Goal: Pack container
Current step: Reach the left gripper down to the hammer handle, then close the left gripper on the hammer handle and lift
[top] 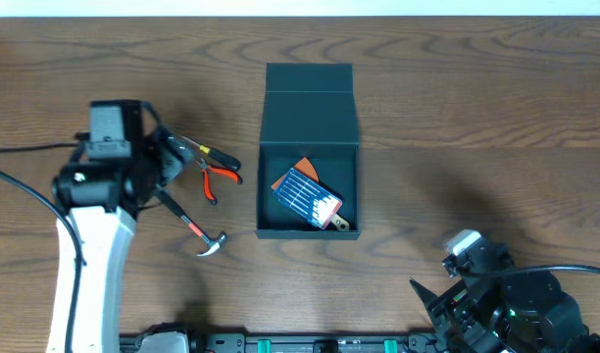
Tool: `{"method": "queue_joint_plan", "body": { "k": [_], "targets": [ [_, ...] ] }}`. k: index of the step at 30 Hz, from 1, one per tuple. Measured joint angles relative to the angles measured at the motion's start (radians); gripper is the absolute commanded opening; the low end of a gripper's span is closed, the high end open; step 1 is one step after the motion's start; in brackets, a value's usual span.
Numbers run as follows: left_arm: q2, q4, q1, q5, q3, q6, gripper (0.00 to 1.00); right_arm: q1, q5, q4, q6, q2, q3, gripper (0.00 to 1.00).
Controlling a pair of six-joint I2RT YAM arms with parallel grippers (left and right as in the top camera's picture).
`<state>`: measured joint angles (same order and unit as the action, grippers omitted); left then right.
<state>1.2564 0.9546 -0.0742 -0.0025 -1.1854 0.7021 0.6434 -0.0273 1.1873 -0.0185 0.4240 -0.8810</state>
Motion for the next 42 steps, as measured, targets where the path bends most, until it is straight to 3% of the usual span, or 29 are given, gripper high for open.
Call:
{"method": "queue_joint_plan", "body": {
  "k": [6, 17, 32, 38, 42],
  "targets": [
    [0.033, -0.008, -0.122, 0.067, 0.030, 0.044, 0.99, 0.000, 0.000, 0.000, 0.000, 0.000, 0.000, 0.99],
    [0.197, -0.214, -0.124, 0.140, 0.282, 0.058, 0.99, 0.000, 0.000, 0.000, 0.000, 0.000, 0.000, 0.99],
    [0.422, -0.227, -0.124, 0.184, 0.290, 0.057, 0.95, 0.000, 0.000, 0.000, 0.000, 0.000, 0.000, 0.99],
    [0.452, -0.226, -0.124, 0.186, 0.289, 0.058, 0.86, 0.000, 0.000, 0.000, 0.000, 0.000, 0.000, 0.99],
    [0.456, -0.218, -0.126, 0.179, 0.289, 0.059, 0.74, 0.000, 0.000, 0.000, 0.000, 0.000, 0.000, 0.99]
  ]
}}
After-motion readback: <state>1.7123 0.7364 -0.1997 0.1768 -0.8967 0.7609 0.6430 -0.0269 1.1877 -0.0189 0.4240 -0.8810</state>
